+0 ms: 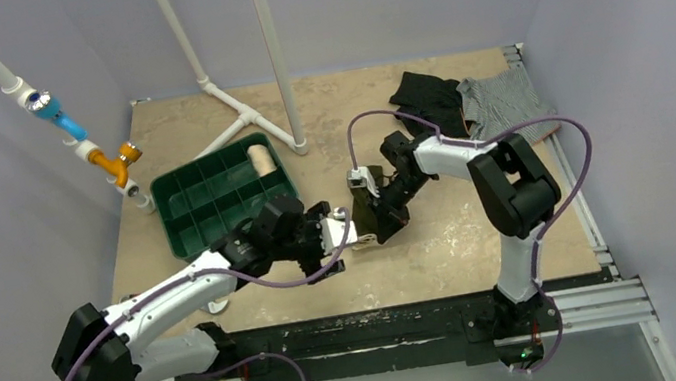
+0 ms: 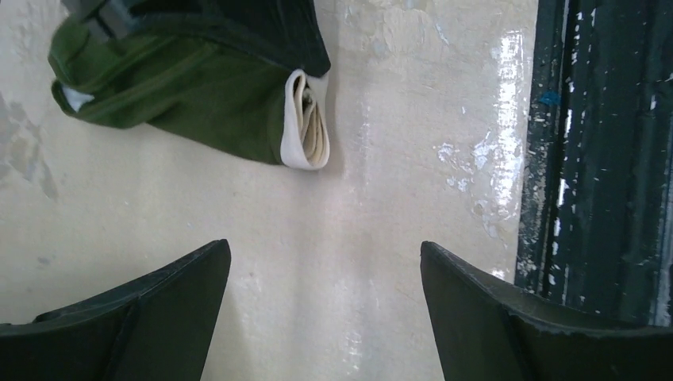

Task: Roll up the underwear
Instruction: Roll the underwear to the center of the board.

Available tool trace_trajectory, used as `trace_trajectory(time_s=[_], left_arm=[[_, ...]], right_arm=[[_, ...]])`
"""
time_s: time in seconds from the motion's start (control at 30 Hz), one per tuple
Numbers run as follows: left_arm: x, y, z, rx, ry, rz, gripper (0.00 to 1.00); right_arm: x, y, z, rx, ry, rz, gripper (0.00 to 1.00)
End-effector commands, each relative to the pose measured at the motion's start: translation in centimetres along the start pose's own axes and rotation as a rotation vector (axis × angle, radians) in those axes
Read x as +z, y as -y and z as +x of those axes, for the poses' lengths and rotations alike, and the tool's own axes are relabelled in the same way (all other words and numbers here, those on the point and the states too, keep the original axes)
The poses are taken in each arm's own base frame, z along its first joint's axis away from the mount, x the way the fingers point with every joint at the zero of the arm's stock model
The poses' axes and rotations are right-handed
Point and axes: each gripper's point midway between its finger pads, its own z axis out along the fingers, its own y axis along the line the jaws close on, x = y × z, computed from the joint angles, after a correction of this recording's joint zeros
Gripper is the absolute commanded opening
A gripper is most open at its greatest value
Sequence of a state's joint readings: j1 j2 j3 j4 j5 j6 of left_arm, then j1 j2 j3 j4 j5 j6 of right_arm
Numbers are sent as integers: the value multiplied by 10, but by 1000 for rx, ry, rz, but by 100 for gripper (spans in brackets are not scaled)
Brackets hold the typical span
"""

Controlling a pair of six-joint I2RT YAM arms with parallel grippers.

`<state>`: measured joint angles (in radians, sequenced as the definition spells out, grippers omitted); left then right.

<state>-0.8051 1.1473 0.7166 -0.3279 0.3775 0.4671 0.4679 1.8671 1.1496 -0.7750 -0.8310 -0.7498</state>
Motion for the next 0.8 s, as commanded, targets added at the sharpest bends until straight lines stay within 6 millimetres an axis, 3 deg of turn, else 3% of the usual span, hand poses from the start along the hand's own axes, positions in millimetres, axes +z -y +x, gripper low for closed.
trace_trajectory(time_s=[0.0, 0.17, 0.23, 0.4, 0.77], left_arm=[[17, -9, -24, 216, 61, -112, 88], [41, 7, -34, 380, 56, -118, 88], [52, 4, -43, 429, 80, -145, 88], [80, -4, -42, 462, 62, -186, 89], [102, -2, -29, 415, -7, -139, 64]], right_arm=[[-2, -8, -5, 64, 16, -115, 0], [-1, -7, -7, 117, 8, -148, 0], [-2, -7, -8, 124, 6, -152, 0], [-4, -10, -8, 133, 6, -151, 0], [-3, -15, -2, 131, 2, -155, 0]])
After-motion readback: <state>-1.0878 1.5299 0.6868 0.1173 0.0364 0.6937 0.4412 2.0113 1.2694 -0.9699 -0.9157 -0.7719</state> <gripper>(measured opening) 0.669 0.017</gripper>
